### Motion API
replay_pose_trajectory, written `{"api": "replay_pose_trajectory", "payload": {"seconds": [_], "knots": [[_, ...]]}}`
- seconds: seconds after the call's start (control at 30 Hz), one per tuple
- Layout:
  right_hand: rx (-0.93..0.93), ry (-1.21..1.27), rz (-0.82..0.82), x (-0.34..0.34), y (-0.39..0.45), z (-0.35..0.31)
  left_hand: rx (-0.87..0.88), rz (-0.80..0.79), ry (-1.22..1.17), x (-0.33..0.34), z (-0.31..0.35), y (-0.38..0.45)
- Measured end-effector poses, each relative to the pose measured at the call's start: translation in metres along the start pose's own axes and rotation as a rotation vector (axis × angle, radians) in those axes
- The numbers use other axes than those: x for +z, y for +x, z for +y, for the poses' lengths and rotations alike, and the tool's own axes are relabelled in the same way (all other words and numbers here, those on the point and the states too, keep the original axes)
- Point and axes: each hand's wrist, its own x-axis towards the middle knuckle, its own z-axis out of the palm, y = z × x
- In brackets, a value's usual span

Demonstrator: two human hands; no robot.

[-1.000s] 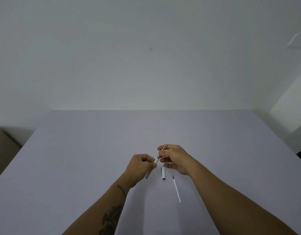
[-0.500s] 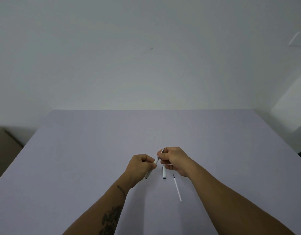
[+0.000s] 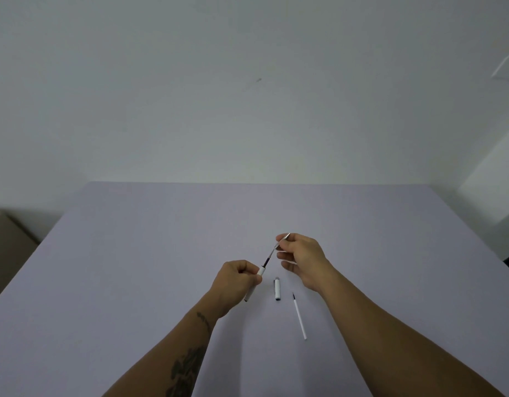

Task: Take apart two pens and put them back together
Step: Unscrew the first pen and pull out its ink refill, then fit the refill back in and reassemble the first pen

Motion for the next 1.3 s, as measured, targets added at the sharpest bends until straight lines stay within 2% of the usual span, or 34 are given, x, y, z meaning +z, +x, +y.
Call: {"api": "replay_pose_trajectory", "payload": {"seconds": [0.07,0.13,0.23,0.33,0.57,1.0,1.2,1.3], "knots": [[-0.015,0.053,0.073,-0.003,0.004,-0.002,-0.013,0.018,0.003,0.000,-0.004,0.002],[-0.033,-0.001,0.116,-0.009,0.008,0.002,-0.034,0.040,0.000,0.000,-0.009,0.003],[-0.060,-0.307,0.105,-0.017,0.010,0.022,-0.069,0.053,0.004,0.001,-0.020,0.005],[-0.008,-0.610,0.090,-0.020,0.013,0.050,-0.117,0.049,0.005,0.003,-0.031,0.007],[0.065,-0.926,0.052,-0.017,0.023,0.090,-0.202,0.033,0.074,0.012,-0.060,0.009],[-0.011,-1.106,0.167,0.006,0.036,0.108,-0.257,0.037,0.198,0.023,-0.080,0.006],[0.030,-1.004,0.119,-0.002,0.040,0.095,-0.247,0.039,0.188,0.018,-0.076,0.007],[0.053,-0.819,0.109,-0.014,0.042,0.083,-0.231,0.035,0.168,0.017,-0.070,0.009]]}}
